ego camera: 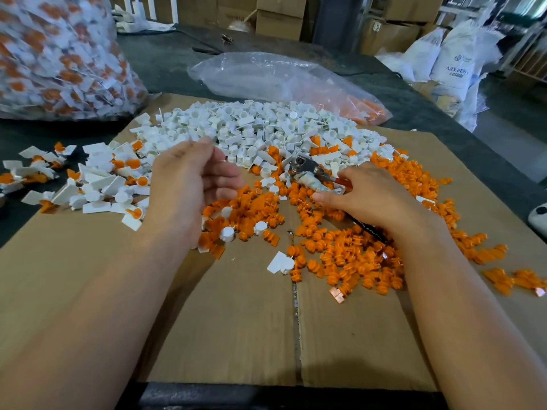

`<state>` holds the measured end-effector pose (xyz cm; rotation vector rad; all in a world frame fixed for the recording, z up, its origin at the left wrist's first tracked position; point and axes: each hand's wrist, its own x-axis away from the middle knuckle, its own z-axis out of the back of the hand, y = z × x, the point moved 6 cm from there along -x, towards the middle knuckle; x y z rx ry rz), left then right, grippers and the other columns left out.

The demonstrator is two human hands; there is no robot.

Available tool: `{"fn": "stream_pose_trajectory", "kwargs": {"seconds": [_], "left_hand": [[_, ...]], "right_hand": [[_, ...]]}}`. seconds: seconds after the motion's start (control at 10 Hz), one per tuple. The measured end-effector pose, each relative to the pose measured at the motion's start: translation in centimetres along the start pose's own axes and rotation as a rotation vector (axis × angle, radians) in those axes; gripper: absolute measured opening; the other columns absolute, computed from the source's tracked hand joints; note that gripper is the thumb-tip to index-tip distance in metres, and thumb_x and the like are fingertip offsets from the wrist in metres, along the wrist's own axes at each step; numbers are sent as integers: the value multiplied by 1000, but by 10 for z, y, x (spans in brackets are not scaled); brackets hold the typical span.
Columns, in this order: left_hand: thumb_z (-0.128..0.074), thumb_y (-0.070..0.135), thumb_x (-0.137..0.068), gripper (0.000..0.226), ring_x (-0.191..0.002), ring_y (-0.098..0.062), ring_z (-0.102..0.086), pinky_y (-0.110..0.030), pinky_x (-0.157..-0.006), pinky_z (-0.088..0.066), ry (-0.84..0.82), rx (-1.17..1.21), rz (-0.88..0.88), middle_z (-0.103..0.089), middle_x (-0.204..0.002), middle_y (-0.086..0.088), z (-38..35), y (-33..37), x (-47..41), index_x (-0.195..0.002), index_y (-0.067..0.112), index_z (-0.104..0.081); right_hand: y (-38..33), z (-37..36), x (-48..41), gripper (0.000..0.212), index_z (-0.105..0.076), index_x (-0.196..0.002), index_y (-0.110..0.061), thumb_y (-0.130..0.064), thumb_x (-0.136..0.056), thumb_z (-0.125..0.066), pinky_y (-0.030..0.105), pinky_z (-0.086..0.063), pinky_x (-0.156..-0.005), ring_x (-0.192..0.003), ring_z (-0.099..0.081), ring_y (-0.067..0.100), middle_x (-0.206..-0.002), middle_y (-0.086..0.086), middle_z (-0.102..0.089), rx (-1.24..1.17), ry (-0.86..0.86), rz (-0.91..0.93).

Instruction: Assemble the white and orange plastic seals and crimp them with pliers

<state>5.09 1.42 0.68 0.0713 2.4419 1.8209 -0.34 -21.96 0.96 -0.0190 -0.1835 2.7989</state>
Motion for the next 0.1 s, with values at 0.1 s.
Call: {"fn": "stream_pose_trajectory", "kwargs": {"seconds": [0.1], "left_hand": [[-43,22,-98,31,-49,-15,-63,-19,-42,-48,-71,-46,-25,-66,-55,-3,-3,0,18,-72,10,-57]], "right_hand": [[-2,9,6,76,-43,-134,-16,-65,-77,-50,37,-35,-94,-127,-35,25,-138,10,-39,-12,49,40]]}}
